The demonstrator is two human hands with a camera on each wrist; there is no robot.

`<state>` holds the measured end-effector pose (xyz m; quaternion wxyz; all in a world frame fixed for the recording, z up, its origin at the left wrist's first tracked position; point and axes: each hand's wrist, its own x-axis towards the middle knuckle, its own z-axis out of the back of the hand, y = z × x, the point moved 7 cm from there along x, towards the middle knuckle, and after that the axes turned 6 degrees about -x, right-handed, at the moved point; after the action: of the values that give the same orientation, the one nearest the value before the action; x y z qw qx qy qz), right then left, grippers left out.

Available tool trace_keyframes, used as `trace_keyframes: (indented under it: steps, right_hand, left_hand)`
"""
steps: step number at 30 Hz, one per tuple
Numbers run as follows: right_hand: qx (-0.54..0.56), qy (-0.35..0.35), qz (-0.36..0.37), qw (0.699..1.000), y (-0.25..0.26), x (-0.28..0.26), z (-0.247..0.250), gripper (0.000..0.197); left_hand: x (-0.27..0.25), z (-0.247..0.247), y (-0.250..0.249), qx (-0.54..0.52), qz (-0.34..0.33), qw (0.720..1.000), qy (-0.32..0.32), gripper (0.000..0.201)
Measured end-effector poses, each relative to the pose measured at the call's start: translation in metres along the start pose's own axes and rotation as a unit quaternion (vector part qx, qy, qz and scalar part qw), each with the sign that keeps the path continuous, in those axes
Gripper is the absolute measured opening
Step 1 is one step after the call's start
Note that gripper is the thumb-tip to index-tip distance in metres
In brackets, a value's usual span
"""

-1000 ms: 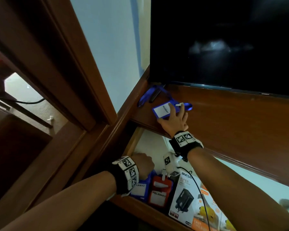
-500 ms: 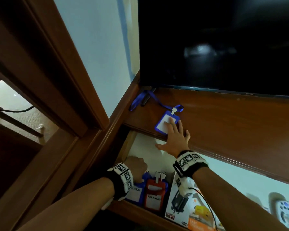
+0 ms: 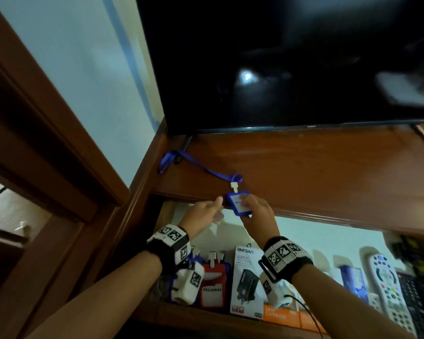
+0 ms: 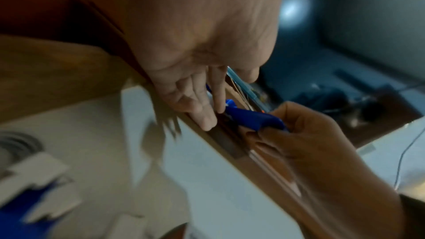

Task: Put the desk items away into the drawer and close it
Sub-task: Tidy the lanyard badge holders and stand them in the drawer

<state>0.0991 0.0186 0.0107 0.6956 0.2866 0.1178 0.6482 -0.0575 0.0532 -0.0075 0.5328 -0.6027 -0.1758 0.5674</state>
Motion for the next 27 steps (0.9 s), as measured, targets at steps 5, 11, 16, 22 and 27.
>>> trace_keyframes:
  steps: [5, 11, 16, 22, 27]
  right_hand:
    - [0.072, -0.036, 0.059, 0.995, 0.022, -0.007, 0.026, 0.048]
    - [0.304, -0.045, -0.026, 0.951, 0.004, -0.010, 0.060, 0.034]
    - [0.390, -0.093, -0.105, 0.910, -0.021, 0.003, 0.100, 0.021]
    - [0.458, 0.037, -0.153, 0.875, -0.011, 0.009, 0.119, 0.038]
    - [0.469, 0.004, -0.214, 0.857, -0.029, -0.009, 0.128, 0.037]
  left_hand:
    - [0.009, -0.031, -0.024, -0.179, 0.045, 0.982, 0.033, 0.032]
    - [0.007, -0.043, -0.056, -0.266, -0.031, 0.963, 0.018, 0.027]
    - [-0.005, -0.056, -0.089, -0.123, -0.125, 0.979, 0.108, 0.032]
    - [-0.034, -0.089, -0.117, -0.039, -0.177, 0.950, 0.253, 0.041]
    - [-0.044, -0.085, -0.132, -0.082, -0.198, 0.945, 0.249, 0.041]
